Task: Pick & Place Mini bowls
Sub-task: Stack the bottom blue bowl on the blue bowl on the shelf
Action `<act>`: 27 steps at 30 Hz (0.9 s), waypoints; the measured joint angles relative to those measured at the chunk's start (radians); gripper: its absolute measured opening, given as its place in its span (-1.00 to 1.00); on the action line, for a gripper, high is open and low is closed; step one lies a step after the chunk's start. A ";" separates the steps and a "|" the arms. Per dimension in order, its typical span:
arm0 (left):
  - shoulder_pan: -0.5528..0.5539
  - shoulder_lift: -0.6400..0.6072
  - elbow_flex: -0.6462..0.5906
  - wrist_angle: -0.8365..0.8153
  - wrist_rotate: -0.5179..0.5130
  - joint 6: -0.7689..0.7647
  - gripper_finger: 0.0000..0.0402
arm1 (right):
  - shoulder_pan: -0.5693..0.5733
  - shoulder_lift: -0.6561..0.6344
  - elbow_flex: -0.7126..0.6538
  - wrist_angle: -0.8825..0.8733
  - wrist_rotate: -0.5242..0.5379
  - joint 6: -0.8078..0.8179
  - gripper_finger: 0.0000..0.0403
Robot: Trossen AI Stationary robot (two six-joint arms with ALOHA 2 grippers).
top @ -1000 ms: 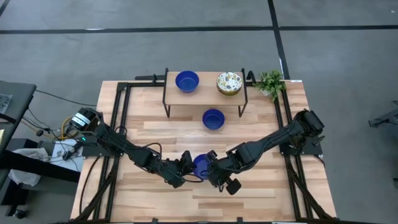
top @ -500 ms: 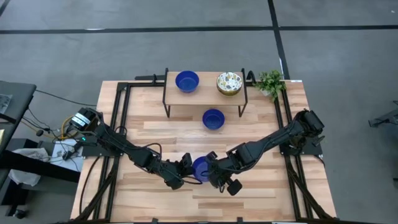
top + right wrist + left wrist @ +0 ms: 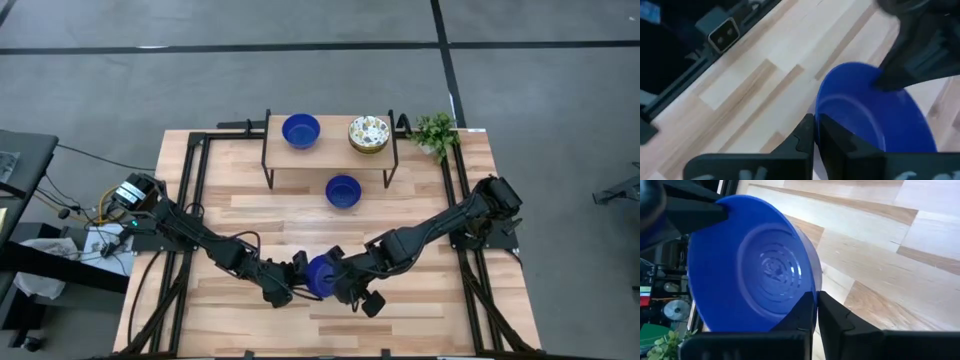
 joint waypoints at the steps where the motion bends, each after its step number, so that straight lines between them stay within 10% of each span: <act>1: 0.000 0.000 0.000 0.000 -0.001 0.000 -0.94 | 0.000 0.000 0.000 0.010 0.001 0.020 -0.91; 18: 0.031 -0.004 0.006 0.002 -0.020 -0.166 -0.95 | 0.005 -0.032 0.000 0.084 0.111 0.179 -0.31; 27: 0.056 -0.003 0.004 -0.100 -0.021 -0.314 -0.95 | 0.013 -0.149 0.001 -0.021 0.254 0.246 -0.31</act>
